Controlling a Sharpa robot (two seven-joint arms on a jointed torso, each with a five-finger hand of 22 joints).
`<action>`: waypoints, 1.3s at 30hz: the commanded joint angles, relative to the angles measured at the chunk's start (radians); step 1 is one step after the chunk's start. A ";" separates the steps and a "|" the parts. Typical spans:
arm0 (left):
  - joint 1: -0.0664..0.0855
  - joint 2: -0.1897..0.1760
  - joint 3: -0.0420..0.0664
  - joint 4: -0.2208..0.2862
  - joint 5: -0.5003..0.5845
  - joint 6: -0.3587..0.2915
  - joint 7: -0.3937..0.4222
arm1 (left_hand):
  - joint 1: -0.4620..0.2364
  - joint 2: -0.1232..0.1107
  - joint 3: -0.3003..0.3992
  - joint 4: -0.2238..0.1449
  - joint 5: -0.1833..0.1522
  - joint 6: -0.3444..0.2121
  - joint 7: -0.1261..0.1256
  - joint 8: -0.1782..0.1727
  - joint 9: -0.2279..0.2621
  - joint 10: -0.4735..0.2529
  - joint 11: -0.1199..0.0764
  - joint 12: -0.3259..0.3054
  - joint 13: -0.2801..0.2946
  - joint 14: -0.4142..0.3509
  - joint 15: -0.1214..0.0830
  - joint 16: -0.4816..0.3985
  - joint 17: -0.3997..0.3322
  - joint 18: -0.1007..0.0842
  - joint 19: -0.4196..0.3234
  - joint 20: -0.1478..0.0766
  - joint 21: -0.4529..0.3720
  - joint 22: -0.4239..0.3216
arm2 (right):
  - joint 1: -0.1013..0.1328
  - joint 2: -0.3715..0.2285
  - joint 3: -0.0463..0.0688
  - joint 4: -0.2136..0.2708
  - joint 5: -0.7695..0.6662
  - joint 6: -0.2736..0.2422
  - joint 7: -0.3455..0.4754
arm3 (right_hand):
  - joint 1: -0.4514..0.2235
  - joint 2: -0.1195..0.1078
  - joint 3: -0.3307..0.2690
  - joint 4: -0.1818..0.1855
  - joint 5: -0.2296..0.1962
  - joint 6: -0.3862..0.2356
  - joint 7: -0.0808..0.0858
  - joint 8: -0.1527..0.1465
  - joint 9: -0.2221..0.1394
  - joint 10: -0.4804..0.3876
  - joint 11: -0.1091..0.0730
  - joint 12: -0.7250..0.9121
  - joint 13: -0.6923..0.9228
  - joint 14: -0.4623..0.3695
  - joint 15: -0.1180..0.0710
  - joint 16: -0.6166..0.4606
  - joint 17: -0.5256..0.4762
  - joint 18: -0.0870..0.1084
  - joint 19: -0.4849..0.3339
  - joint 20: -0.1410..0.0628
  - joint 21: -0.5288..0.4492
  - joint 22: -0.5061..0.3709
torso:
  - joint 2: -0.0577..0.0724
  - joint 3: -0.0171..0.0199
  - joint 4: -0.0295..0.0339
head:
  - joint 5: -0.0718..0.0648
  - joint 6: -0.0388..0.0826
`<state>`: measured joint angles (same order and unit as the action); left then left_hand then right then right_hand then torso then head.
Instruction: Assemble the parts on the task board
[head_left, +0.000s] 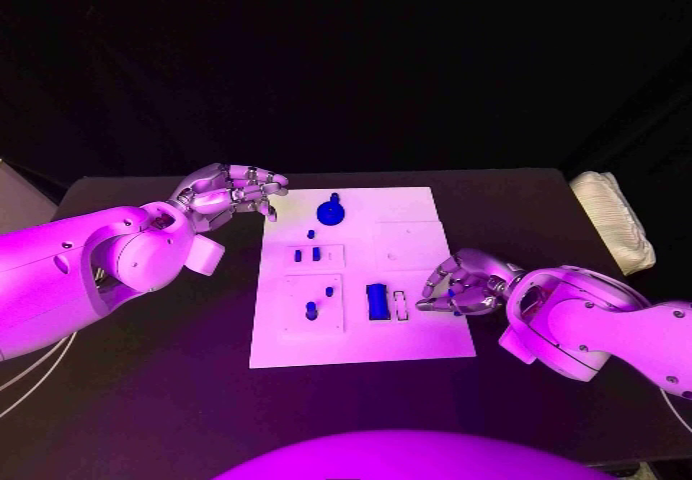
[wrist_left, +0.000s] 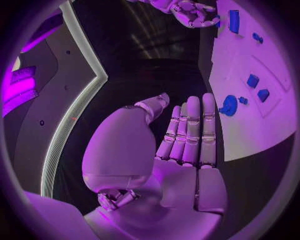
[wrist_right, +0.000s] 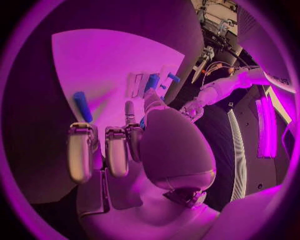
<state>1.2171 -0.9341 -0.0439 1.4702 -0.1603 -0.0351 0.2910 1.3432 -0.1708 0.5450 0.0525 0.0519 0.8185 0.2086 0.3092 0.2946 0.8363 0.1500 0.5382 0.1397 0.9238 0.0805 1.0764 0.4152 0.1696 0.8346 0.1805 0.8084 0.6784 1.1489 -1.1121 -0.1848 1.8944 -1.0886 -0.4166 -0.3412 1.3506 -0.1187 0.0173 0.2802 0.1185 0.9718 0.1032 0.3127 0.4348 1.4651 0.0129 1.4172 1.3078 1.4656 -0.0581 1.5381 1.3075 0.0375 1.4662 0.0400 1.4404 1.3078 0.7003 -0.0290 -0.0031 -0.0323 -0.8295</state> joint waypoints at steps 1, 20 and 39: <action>0.000 0.000 0.000 0.006 0.007 0.016 0.035 | 0.007 -0.003 -0.003 0.000 -0.001 -0.004 -0.004 0.003 0.001 -0.003 -0.002 0.006 -0.001 -0.007 0.001 0.004 0.001 0.014 0.009 0.001 -0.006 -0.001 | 0.002 -0.030 0.000 -0.010 0.002 -0.053 0.068 | 0.011 -0.001 0.009 0.000 0.004 -0.009 -0.001 -0.007 -0.002 0.043 0.007 -0.006 0.173 0.088 0.008 -0.007 0.185 -0.015 0.077 0.007 -0.004 0.232 | 0.000 -0.0010 -0.0012 | -0.007 0.002; -0.006 -0.007 0.000 0.013 0.014 0.018 0.057 | 0.009 -0.008 -0.007 -0.001 -0.001 -0.003 -0.004 0.005 0.002 0.001 -0.002 0.009 0.000 -0.007 0.001 0.003 0.001 0.014 0.010 0.001 -0.008 -0.002 | -0.018 -0.118 -0.005 -0.020 -0.287 -0.117 0.040 | -0.004 -0.013 0.002 0.010 0.009 0.032 -0.008 -0.001 0.000 0.042 0.003 -0.005 0.174 0.089 0.007 -0.006 0.187 -0.016 0.078 0.012 0.006 0.234 | -0.001 0.0051 -0.0059 | -0.022 0.005; -0.009 -0.010 0.000 0.013 0.013 0.025 0.051 | 0.006 -0.008 -0.009 0.001 -0.001 -0.003 -0.004 0.005 0.002 0.001 -0.002 0.010 -0.001 -0.007 0.001 0.003 0.001 0.013 0.010 0.001 -0.010 -0.003 | -0.097 -0.045 -0.007 -0.037 -0.373 -0.099 -0.111 | -0.058 -0.011 -0.008 0.011 0.005 0.083 -0.027 0.019 0.009 0.043 -0.013 -0.008 0.172 0.089 -0.006 -0.004 0.190 -0.017 0.080 0.004 0.015 0.236 | 0.000 0.0032 -0.0052 | -0.014 -0.004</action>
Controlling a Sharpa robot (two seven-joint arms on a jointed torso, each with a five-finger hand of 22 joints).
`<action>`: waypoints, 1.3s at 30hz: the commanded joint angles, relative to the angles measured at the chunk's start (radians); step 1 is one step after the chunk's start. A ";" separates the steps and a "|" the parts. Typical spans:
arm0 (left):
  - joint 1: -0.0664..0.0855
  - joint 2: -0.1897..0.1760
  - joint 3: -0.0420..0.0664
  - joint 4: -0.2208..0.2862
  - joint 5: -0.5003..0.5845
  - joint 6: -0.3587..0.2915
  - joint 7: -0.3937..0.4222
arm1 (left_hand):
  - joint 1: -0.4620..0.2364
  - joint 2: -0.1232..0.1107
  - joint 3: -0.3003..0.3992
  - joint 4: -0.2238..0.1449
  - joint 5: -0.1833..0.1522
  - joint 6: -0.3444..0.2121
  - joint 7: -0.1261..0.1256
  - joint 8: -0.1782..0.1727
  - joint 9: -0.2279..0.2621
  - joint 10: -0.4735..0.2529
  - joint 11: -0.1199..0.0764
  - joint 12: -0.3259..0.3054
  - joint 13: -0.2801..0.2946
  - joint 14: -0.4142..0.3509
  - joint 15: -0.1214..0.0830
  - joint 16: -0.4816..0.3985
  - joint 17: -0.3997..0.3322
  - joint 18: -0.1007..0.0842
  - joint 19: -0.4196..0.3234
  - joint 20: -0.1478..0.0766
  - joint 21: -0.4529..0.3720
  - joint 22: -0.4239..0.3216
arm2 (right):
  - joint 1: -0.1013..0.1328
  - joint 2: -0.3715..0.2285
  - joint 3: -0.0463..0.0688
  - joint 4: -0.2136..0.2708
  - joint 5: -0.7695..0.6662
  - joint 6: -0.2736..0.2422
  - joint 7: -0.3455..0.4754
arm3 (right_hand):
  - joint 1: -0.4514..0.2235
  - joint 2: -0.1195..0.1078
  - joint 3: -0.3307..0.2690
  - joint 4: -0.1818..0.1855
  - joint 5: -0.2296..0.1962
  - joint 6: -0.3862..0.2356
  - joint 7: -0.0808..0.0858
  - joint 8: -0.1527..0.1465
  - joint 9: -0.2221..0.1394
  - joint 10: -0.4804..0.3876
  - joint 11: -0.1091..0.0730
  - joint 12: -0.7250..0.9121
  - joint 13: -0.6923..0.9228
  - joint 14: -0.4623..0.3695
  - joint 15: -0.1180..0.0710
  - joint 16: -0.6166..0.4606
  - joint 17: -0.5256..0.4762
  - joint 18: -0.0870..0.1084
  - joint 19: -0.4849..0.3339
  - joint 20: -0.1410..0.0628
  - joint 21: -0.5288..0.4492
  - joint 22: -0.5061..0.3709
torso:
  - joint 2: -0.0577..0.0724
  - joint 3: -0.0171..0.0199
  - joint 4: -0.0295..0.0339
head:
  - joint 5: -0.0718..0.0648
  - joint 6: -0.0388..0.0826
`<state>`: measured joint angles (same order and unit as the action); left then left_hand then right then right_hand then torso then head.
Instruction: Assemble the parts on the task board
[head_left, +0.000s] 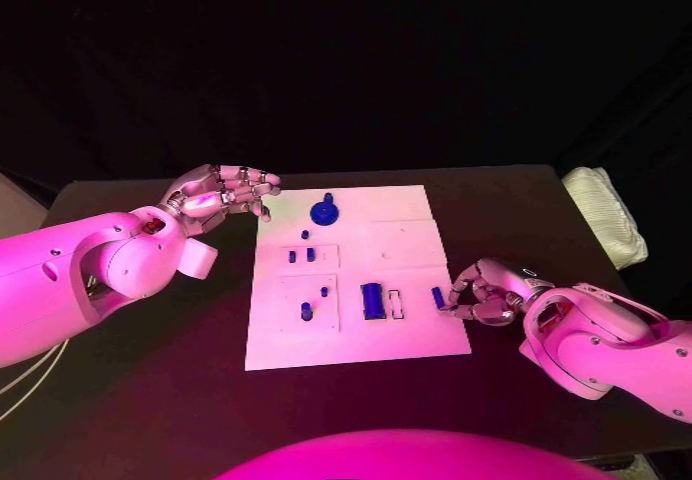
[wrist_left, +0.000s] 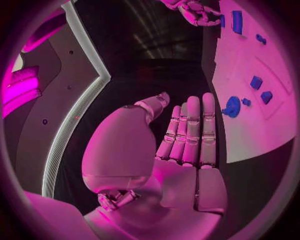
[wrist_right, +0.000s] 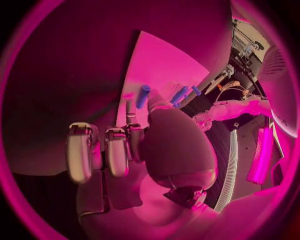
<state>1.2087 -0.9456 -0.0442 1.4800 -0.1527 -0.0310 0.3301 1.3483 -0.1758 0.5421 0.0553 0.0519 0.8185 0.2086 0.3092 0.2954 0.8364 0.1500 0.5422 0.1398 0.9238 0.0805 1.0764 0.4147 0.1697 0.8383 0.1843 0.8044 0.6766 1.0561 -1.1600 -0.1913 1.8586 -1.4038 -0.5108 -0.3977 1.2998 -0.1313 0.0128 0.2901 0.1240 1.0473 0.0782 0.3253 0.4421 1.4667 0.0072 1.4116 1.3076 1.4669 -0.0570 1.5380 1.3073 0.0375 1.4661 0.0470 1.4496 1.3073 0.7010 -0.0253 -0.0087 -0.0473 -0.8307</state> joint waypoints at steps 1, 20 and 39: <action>-0.001 0.001 0.000 0.003 0.006 0.021 0.012 | 0.001 -0.003 -0.006 -0.001 -0.001 -0.003 -0.004 0.005 0.001 0.001 -0.002 0.005 -0.001 -0.007 0.001 0.003 0.001 0.013 0.007 -0.003 -0.006 -0.001 | -0.006 0.004 0.000 -0.002 -0.069 -0.010 -0.061 | -0.007 0.002 -0.004 0.002 0.000 0.008 -0.002 0.006 0.002 0.041 -0.007 -0.002 0.173 0.088 -0.007 -0.004 0.190 -0.017 0.080 -0.003 0.006 0.236 | -0.001 -0.0006 0.0003 | 0.000 -0.003; -0.001 -0.004 0.000 -0.001 0.005 0.024 0.004 | 0.001 -0.002 -0.006 0.000 -0.001 -0.003 -0.004 0.005 0.002 0.000 -0.002 0.006 -0.001 -0.007 0.001 0.003 0.001 0.013 0.007 -0.003 -0.007 -0.002 | -0.013 0.040 0.000 -0.007 -0.122 -0.039 -0.088 | -0.001 0.003 0.000 -0.001 0.001 0.014 -0.006 0.010 0.003 0.042 -0.010 0.000 0.174 0.089 -0.010 -0.003 0.193 -0.018 0.081 -0.005 0.010 0.237 | 0.000 0.0001 0.0001 | -0.004 -0.006; -0.001 -0.007 0.000 0.000 0.005 0.026 -0.005 | 0.001 -0.001 -0.007 0.001 -0.001 -0.004 -0.004 0.005 0.002 -0.001 -0.002 0.006 -0.001 -0.007 0.001 0.003 0.001 0.013 0.007 -0.003 -0.008 -0.003 | -0.013 0.065 0.000 -0.004 -0.269 -0.039 0.023 | 0.120 -0.066 -0.010 -0.007 -0.012 -0.084 0.033 -0.044 -0.012 0.000 0.023 -0.069 0.137 0.084 0.017 -0.012 0.180 -0.005 0.062 0.014 -0.068 0.219 | -0.002 -0.0005 -0.0003 | -0.001 -0.007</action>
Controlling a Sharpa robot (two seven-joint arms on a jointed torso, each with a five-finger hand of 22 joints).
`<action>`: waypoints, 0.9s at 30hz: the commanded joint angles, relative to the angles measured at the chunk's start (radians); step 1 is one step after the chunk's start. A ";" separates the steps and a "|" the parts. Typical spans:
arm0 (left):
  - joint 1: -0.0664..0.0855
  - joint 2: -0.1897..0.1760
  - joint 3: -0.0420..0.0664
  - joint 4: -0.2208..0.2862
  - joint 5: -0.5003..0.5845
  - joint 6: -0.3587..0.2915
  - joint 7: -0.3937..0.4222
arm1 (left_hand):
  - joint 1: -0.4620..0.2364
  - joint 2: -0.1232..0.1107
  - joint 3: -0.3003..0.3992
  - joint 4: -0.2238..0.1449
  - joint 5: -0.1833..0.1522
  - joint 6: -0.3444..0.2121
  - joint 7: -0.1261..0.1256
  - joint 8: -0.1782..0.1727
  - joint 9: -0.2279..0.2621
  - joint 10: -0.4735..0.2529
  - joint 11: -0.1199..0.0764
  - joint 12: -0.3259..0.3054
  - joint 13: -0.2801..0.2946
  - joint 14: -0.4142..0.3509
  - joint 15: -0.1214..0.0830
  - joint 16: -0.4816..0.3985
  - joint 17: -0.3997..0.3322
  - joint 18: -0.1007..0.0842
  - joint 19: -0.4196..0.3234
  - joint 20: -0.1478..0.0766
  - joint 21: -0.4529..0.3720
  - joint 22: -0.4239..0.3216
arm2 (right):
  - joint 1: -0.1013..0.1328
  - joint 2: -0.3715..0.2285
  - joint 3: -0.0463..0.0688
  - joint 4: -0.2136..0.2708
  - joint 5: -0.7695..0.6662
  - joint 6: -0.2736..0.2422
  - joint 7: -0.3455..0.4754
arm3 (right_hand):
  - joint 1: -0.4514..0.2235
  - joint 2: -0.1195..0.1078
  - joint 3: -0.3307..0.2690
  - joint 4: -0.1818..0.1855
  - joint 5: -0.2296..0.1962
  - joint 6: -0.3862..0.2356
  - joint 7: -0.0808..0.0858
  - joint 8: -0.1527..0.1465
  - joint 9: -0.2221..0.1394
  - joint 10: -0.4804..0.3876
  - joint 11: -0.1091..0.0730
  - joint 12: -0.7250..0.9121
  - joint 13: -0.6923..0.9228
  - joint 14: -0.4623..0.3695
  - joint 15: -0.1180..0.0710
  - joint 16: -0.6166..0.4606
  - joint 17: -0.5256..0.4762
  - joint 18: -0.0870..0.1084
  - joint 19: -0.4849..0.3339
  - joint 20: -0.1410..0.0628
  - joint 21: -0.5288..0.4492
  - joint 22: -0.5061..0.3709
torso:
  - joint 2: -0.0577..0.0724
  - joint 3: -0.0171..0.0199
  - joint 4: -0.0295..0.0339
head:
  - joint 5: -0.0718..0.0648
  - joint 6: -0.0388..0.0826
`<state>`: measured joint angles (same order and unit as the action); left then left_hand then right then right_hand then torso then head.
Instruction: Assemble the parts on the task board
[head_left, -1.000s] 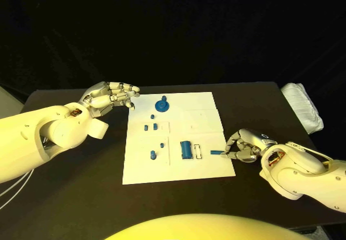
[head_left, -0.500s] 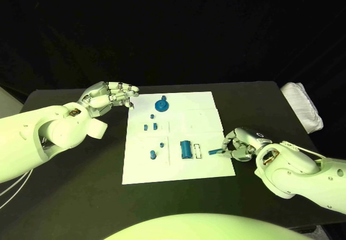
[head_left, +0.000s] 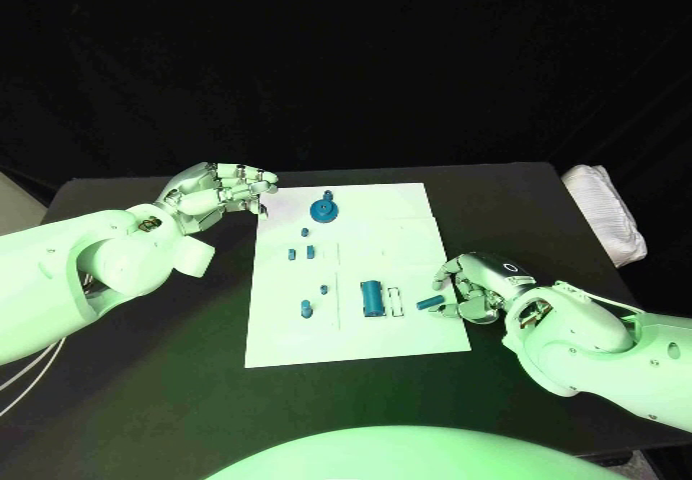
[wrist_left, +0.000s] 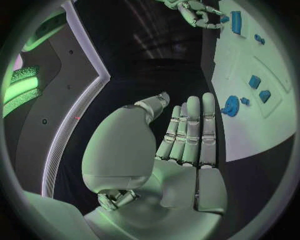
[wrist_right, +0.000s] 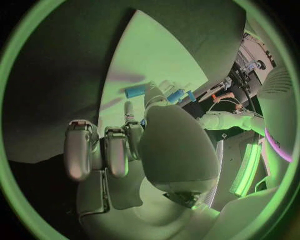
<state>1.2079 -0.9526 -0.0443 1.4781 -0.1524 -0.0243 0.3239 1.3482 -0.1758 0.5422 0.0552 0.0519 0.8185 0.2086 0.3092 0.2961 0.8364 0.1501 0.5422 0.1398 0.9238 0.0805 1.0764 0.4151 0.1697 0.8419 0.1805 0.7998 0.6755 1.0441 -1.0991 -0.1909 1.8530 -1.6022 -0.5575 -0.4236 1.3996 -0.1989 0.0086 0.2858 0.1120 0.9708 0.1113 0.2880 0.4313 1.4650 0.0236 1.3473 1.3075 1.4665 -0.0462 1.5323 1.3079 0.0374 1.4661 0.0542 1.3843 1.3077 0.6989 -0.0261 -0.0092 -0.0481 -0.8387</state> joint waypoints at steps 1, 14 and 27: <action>0.000 0.001 0.000 0.002 0.005 0.020 0.001 | 0.001 -0.001 -0.007 0.001 -0.001 -0.004 -0.004 0.005 0.001 -0.001 -0.002 0.006 -0.001 -0.007 0.001 0.003 0.001 0.013 0.004 0.001 -0.003 -0.002 | -0.001 0.006 0.000 0.001 -0.074 0.014 0.050 | 0.033 0.002 -0.003 -0.004 0.007 -0.007 0.001 -0.006 0.000 0.002 0.007 -0.003 0.138 0.085 0.007 -0.005 0.181 -0.005 0.062 0.008 -0.001 0.219 | 0.000 0.0006 0.0008 | 0.000 0.002; 0.000 0.000 0.000 0.002 0.005 0.019 -0.004 | 0.001 -0.001 -0.007 0.002 -0.001 -0.004 -0.004 0.005 0.001 -0.001 -0.002 0.006 -0.001 -0.007 0.001 0.003 0.001 0.013 0.004 0.001 -0.004 -0.002 | -0.002 0.028 0.000 -0.008 -0.103 0.092 0.035 | 0.131 0.033 0.050 -0.008 -0.016 0.037 -0.009 0.004 0.001 0.013 -0.002 0.022 0.148 0.087 -0.001 -0.002 0.189 -0.008 0.066 0.005 0.016 0.224 | 0.000 0.0001 0.0004 | 0.001 0.000; 0.000 0.000 0.000 0.002 0.002 0.018 -0.006 | 0.003 0.001 -0.006 0.002 -0.001 -0.005 -0.003 0.005 0.001 -0.002 -0.002 0.006 -0.002 -0.007 0.001 0.003 0.001 0.013 0.005 0.001 -0.005 -0.003 | -0.008 0.046 0.000 -0.031 -0.150 0.166 -0.004 | 0.177 0.035 0.206 -0.005 0.022 0.098 -0.029 -0.012 -0.025 0.036 -0.020 0.059 0.170 0.092 -0.020 0.009 0.210 -0.014 0.075 -0.015 0.053 0.232 | 0.000 0.0012 0.0017 | 0.001 -0.001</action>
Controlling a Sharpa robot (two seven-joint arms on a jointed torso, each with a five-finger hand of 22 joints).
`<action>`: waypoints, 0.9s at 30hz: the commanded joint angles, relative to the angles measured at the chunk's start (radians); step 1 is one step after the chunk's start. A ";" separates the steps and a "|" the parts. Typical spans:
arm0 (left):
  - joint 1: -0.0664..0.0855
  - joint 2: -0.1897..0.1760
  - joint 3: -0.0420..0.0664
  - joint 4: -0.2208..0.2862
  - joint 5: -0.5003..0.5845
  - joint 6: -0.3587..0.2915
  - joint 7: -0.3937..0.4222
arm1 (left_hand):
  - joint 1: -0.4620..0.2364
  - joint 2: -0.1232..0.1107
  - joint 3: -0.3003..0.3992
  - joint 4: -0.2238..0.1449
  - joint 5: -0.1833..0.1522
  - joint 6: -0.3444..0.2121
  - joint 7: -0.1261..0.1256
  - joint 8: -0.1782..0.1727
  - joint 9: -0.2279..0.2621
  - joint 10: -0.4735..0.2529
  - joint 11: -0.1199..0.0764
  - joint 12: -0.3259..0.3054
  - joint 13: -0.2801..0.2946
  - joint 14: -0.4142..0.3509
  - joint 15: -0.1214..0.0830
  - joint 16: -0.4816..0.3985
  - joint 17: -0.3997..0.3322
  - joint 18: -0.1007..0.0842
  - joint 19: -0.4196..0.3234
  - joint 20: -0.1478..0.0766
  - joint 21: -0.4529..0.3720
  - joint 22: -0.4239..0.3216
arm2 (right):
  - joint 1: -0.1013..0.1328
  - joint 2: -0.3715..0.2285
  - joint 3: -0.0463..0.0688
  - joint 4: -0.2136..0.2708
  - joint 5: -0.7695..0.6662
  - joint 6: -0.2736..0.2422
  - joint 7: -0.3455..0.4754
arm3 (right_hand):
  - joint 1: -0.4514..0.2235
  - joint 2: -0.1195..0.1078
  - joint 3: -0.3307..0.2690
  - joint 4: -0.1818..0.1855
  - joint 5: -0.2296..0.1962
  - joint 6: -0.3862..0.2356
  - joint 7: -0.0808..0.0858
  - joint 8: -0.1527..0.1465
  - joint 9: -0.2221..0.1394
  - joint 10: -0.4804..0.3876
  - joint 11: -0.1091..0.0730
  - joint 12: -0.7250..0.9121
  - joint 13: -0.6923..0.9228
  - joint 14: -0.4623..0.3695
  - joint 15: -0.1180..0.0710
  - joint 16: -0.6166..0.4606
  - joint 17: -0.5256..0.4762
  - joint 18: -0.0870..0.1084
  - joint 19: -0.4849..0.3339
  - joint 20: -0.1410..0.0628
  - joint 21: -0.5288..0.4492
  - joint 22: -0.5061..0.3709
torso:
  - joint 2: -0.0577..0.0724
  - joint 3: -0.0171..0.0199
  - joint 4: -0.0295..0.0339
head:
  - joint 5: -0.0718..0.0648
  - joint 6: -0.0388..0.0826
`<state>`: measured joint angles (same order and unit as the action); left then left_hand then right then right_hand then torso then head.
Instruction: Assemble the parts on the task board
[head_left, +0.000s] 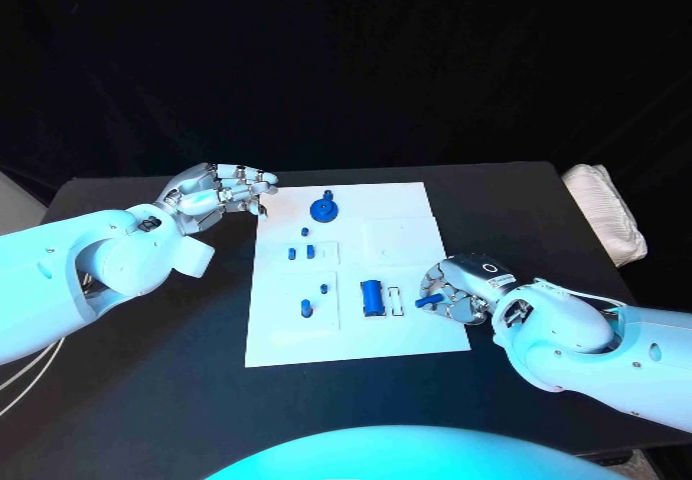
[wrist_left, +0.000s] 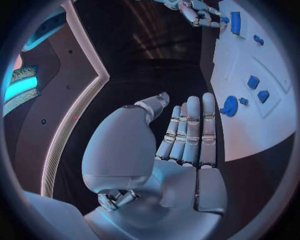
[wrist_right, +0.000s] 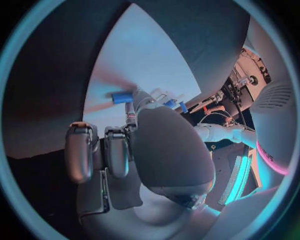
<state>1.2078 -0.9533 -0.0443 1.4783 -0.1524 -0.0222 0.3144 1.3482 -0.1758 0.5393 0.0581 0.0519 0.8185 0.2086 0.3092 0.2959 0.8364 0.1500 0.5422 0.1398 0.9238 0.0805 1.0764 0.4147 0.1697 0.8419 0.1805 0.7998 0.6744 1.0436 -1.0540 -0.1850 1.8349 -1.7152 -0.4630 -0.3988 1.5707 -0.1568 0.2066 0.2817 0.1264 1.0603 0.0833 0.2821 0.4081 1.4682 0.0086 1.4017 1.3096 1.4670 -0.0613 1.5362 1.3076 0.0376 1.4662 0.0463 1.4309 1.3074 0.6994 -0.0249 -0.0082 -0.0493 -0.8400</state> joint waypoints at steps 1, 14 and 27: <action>0.000 0.001 0.000 0.001 0.002 0.016 0.004 | 0.004 0.003 -0.003 -0.001 -0.001 -0.004 -0.004 0.006 0.002 -0.002 -0.002 0.006 -0.002 -0.007 0.001 0.003 0.001 0.013 0.005 0.000 -0.005 -0.002 | -0.008 0.001 -0.006 -0.014 -0.038 0.074 -0.029 | 0.003 -0.010 0.022 -0.001 0.015 0.012 -0.001 -0.009 -0.004 0.034 -0.005 0.008 0.169 0.092 -0.004 0.006 0.212 -0.015 0.076 -0.007 0.011 0.234 | -0.001 0.0000 0.0009 | 0.002 0.000; 0.000 0.002 0.000 0.000 0.001 0.011 0.002 | 0.007 0.007 -0.001 0.000 -0.001 0.002 -0.005 0.010 0.003 -0.003 -0.002 0.006 -0.002 -0.007 0.001 0.003 0.002 0.013 0.006 0.000 -0.006 -0.002 | -0.008 0.004 -0.006 -0.003 -0.032 0.008 -0.025 | -0.133 -0.033 0.106 0.006 0.125 0.049 -0.019 -0.006 -0.013 0.060 -0.020 0.057 0.198 0.100 -0.015 0.025 0.247 -0.027 0.092 -0.014 0.081 0.250 | 0.000 -0.0006 -0.0019 | 0.005 0.002; 0.000 0.002 0.000 0.001 0.001 0.011 0.004 | 0.011 0.014 -0.001 0.002 -0.001 0.019 -0.013 0.021 0.008 0.000 -0.006 0.009 -0.003 -0.008 -0.001 0.003 0.002 0.013 0.008 -0.001 -0.008 -0.003 | 0.000 0.015 -0.004 0.019 0.017 -0.134 -0.028 | -0.252 -0.034 0.148 0.007 0.127 0.080 -0.037 0.017 -0.002 0.095 -0.035 0.146 0.249 0.102 -0.025 0.030 0.254 -0.036 0.103 -0.023 0.134 0.262 | 0.000 -0.0025 -0.0002 | 0.004 0.002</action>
<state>1.2077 -0.9527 -0.0443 1.4773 -0.1530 -0.0227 0.3120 1.3568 -0.1672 0.5393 0.0581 0.0519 0.8318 0.1953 0.3271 0.3030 0.8364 0.1500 0.5489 0.1381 0.9238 0.0805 1.0764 0.4153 0.1697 0.8418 0.1806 0.7936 0.6719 1.0404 -1.0401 -0.1901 1.8507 -1.7299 -0.5306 -0.4230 1.3248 -0.1911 0.3484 0.2912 0.2570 1.1225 0.0565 0.2945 0.4046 1.4668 -0.0215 1.5449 1.3081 1.4666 -0.0790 1.5652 1.3074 0.0213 1.4663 0.0321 1.5589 1.3079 0.6994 -0.0259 -0.0072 -0.0458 -0.8374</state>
